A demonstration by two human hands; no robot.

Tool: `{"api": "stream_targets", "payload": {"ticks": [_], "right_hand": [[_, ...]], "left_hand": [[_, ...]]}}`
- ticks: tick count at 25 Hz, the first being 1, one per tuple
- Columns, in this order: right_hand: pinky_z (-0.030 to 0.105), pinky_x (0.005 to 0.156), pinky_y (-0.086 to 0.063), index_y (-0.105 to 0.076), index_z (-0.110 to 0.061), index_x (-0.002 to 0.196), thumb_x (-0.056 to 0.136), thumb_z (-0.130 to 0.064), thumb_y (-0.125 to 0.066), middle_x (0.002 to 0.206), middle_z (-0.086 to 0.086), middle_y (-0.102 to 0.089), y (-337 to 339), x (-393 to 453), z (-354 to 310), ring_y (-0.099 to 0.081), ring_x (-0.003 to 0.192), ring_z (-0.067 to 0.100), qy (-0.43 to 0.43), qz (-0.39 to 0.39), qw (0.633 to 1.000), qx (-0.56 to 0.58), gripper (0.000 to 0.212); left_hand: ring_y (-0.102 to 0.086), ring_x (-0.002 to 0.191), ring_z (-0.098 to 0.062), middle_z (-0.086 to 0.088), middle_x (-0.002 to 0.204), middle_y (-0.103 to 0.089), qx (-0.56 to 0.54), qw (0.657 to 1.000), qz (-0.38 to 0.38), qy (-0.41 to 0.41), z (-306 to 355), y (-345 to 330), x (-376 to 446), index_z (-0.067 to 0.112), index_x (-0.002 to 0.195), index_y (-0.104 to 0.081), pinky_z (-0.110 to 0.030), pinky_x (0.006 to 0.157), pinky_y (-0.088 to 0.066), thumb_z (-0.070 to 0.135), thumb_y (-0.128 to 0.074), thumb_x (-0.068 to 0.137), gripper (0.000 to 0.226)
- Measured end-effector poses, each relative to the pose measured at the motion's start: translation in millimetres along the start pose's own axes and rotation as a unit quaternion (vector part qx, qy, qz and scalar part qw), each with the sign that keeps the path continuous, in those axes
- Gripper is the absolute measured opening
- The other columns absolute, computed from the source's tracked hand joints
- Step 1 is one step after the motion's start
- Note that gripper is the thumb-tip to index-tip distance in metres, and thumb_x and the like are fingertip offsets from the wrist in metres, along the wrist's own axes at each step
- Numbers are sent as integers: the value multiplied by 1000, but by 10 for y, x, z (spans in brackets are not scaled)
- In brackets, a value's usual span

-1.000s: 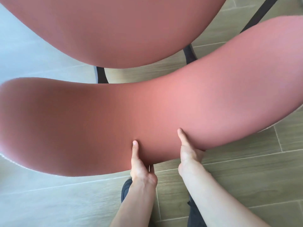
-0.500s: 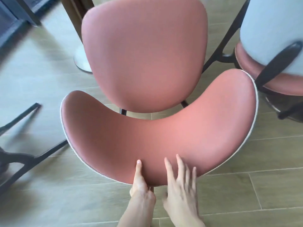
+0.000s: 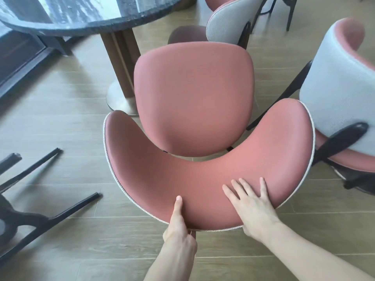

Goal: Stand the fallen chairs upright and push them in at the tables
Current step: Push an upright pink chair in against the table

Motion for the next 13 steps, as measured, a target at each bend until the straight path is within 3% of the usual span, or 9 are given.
{"api": "stream_targets", "payload": {"ticks": [3, 5, 7, 9, 11, 13], "right_hand": [[69, 111, 8, 12, -26, 157, 80, -16, -73, 166, 4, 4, 351, 154, 92, 5, 153, 22, -10, -41, 999, -2, 114], [68, 113, 6, 11, -28, 157, 81, -14, -72, 167, 1, 4, 587, 290, 166, 5, 153, 20, -21, -55, 998, 2, 113], [68, 113, 4, 9, -29, 157, 81, -13, -70, 167, 0, 2, 801, 419, 238, 5, 153, 19, -23, -64, 998, 8, 111], [67, 114, 4, 7, -29, 157, 82, -12, -67, 166, -1, 1, 999, 544, 319, 4, 153, 19, -23, -69, 997, 12, 107], [66, 114, 7, 5, -30, 158, 82, -10, -61, 166, -1, 0, 1151, 650, 396, 4, 153, 19, -22, -79, 996, 23, 103], [65, 113, 12, 4, -30, 158, 78, -8, -56, 166, -2, 0, 1253, 768, 476, 5, 153, 18, -7, -90, 995, 46, 102]], "left_hand": [[-69, 86, -27, -9, 116, -71, -4, 1000, -14, 16, 293, -189, -226, 8, 123, -60, -34, 74, -54, 36, -92, 66, 70], [-67, 82, -29, -11, 120, -67, -14, 1000, -9, -16, 628, -336, -418, 4, 129, -54, -36, 65, -53, 33, -91, 68, 77], [-61, 105, -35, -18, 130, -55, 49, 987, 74, -135, 1095, -355, -572, 0, 132, -44, -42, 83, -51, 36, -90, 70, 85], [-46, 126, -39, -21, 135, -43, 128, 942, 101, -294, 1625, -481, -802, 3, 127, -45, -45, 103, -39, 33, -85, 76, 72], [-44, 122, -35, -7, 121, -43, 187, 885, 5, -427, 1966, -773, -1002, 14, 108, -48, -47, 106, -37, 28, -78, 81, 43], [-46, 111, -24, 8, 104, -44, 279, 778, -83, -557, 2122, -1104, -1187, 23, 91, -48, -44, 100, -39, 21, -72, 84, 25]]}}
Point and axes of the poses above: each hand's wrist, its own x-axis towards the middle knuckle, its own y-axis out of the back of the hand, z = x × y, the point moved 6 cm from there along x, towards the middle knuckle
